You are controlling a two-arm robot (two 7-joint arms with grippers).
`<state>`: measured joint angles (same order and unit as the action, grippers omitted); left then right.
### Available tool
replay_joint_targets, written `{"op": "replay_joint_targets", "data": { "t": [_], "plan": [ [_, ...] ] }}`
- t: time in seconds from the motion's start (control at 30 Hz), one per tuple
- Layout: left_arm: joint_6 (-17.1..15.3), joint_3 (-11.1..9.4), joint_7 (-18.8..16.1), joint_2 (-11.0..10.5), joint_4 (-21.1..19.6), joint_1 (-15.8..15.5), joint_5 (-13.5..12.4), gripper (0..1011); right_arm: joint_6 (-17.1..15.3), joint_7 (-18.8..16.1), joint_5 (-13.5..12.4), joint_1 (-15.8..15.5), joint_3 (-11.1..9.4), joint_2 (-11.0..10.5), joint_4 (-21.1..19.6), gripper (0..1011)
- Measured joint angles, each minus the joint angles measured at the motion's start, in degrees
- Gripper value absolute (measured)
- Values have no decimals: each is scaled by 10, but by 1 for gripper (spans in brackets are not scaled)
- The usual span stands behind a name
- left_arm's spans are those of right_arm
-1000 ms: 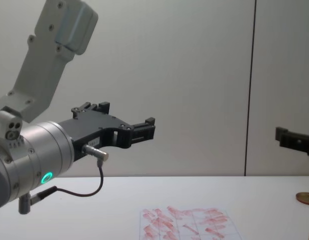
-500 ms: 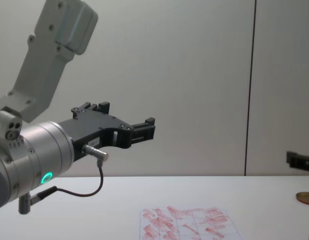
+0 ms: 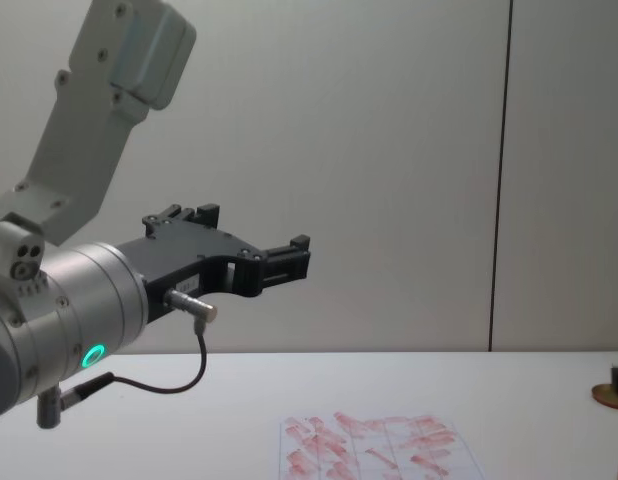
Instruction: Use the one hand to pick up the stamp and affix it onto the A4 paper.
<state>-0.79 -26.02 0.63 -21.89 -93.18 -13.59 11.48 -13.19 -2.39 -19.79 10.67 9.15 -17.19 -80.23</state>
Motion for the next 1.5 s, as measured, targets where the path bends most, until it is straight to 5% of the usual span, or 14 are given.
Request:
{"op": "replay_joint_targets", "data": {
  "t": [0.93,1.27,1.5],
  "plan": [
    [0,0,0,0,0,0,0,993,-12,-56,50,41,8,7,115,994],
    [0,0,0,0,0,0,0,993,-8,-71,78,55,15,12,148,769],
    [0,0,0,0,0,0,0,993,-8,-75,95,61,18,13,162,515]
  ]
}}
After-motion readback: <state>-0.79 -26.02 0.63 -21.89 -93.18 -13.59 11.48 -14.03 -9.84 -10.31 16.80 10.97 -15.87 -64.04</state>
